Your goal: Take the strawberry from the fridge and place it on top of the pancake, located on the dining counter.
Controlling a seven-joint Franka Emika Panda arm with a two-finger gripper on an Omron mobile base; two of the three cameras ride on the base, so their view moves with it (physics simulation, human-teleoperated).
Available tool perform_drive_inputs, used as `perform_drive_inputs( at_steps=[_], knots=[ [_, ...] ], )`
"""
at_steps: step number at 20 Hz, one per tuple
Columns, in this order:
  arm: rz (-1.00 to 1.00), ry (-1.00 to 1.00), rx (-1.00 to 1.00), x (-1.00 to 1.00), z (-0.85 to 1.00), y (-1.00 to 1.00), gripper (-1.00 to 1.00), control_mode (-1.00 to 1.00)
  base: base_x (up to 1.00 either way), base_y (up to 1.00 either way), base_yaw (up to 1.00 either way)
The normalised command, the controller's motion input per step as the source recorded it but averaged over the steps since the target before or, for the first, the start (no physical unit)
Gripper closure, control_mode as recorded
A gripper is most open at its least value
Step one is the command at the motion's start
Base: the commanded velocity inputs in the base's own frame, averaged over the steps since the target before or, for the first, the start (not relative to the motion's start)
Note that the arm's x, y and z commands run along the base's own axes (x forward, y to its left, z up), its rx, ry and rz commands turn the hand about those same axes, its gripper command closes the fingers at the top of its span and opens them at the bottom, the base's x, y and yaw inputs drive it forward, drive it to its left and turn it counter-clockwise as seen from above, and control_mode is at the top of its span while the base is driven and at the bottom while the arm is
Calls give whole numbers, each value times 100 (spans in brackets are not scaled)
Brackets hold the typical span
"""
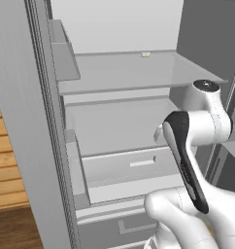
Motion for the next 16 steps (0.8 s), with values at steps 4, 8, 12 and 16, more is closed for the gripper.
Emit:
perform_drive_inputs(
  at_steps=[4, 8, 12, 16],
  knots=[
    [-13, 3, 7, -94, 46, 0, 100, -100, 0, 0, 0],
    [-23, 3, 4, -45, 31, 0, 100, -100, 0, 0, 0],
    [-11, -15, -2, -57, -2, 0, 100, -100, 0, 0, 0],
    [6, -28, -4, -40, -20, -1, 100, -100, 0, 0, 0]
  ],
)
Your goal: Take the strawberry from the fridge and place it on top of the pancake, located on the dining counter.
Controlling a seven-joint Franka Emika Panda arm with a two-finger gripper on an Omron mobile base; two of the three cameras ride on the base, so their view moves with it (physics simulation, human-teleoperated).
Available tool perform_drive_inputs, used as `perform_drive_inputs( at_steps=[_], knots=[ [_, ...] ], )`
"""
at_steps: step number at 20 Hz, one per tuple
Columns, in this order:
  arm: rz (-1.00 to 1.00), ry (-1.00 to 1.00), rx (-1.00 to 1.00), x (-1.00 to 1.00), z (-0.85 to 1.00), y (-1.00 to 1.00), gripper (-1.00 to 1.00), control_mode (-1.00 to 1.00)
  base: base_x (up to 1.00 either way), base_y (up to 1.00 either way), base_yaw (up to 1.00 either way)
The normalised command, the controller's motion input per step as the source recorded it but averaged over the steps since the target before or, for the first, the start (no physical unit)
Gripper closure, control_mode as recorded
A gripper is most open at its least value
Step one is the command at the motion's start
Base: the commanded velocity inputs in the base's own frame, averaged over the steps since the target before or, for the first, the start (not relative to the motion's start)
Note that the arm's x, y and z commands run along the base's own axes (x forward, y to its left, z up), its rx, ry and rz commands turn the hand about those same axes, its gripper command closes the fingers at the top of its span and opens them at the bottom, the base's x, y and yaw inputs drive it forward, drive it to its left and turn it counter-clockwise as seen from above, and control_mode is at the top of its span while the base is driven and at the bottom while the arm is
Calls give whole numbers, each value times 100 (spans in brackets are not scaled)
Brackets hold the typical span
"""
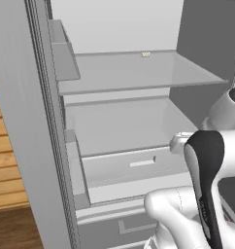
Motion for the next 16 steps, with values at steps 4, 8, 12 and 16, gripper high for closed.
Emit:
perform_drive_inputs(
  at_steps=[4, 8, 12, 16],
  knots=[
    [13, -13, 0, -17, -7, 0, 100, -100, 0, 0, 0],
    [5, 6, -1, 0, 0, 1, 100, -100, 0, 0, 0],
    [0, 0, 0, 0, 0, 1, 100, -100, 0, 0, 0],
    [0, 0, 0, 0, 0, 0, 100, -100, 0, 0, 0]
  ],
)
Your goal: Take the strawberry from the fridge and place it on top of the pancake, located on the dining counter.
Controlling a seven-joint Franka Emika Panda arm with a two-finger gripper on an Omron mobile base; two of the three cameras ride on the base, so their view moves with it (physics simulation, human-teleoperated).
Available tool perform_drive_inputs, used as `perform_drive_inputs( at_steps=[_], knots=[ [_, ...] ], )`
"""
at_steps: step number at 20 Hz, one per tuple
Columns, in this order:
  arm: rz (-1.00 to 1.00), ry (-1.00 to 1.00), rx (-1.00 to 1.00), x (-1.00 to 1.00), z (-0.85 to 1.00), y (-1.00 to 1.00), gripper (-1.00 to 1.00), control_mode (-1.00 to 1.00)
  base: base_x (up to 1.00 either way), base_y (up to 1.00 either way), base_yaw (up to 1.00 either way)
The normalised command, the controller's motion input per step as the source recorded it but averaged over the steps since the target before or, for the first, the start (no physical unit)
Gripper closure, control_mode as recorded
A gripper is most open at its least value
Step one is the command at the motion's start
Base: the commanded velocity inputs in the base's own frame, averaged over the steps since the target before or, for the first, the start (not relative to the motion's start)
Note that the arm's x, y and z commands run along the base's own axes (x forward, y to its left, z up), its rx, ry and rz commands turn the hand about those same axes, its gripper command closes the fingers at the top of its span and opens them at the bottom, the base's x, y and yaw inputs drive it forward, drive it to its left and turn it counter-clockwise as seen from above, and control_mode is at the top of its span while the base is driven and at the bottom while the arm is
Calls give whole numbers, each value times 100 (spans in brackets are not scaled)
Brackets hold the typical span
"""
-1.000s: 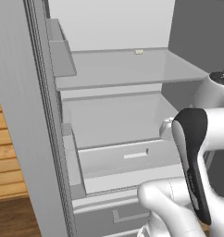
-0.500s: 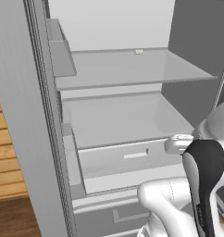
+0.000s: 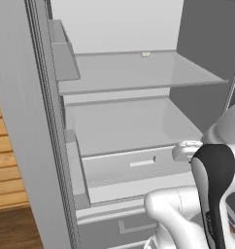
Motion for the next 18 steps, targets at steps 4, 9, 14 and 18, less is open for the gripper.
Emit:
perform_drive_inputs(
  at_steps=[4, 9, 14, 18],
  knots=[
    [1, -1, 0, -3, 0, 0, 100, 100, -5, 0, 1],
    [0, 0, 0, 0, 0, 0, 100, 100, -26, 6, 20],
    [0, 0, 0, 0, 0, 0, 100, 100, -45, -3, 41],
    [0, 0, 0, 0, 0, 0, 100, 100, -91, 0, 51]
  ],
)
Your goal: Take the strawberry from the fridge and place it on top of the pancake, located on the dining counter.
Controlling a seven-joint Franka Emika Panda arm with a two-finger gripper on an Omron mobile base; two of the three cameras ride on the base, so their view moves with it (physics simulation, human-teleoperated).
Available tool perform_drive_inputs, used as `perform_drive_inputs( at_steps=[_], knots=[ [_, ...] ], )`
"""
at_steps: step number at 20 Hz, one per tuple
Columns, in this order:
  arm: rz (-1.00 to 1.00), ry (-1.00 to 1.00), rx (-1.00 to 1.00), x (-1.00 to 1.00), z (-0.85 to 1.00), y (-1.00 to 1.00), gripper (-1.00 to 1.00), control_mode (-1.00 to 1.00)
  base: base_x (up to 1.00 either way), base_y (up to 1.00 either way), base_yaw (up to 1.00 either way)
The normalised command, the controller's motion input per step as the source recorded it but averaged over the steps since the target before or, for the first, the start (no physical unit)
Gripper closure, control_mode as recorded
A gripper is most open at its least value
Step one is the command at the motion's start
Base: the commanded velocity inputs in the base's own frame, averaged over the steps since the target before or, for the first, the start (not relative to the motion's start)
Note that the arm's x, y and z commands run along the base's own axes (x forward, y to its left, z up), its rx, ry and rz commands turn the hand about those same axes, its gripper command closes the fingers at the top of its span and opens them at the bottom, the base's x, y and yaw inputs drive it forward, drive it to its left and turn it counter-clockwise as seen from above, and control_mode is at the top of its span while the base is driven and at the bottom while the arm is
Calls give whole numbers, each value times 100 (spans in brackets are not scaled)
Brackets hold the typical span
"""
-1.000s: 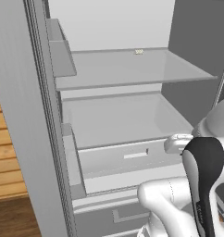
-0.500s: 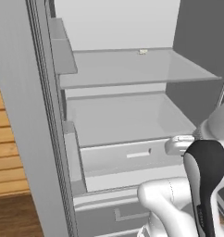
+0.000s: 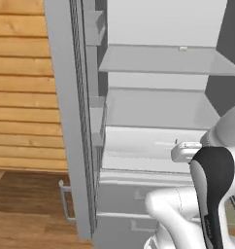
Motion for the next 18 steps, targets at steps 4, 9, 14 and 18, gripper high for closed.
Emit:
perform_drive_inputs(
  at_steps=[4, 9, 14, 18],
  knots=[
    [0, 0, 0, 0, 0, 0, 100, 100, -80, -4, 54],
    [0, 0, 0, 0, 0, 0, 100, 100, -64, -1, 66],
    [0, 0, 0, 0, 0, 0, 100, 100, -83, -4, 77],
    [0, 0, 0, 0, 0, 0, 100, 100, -86, 0, 84]
  ],
)
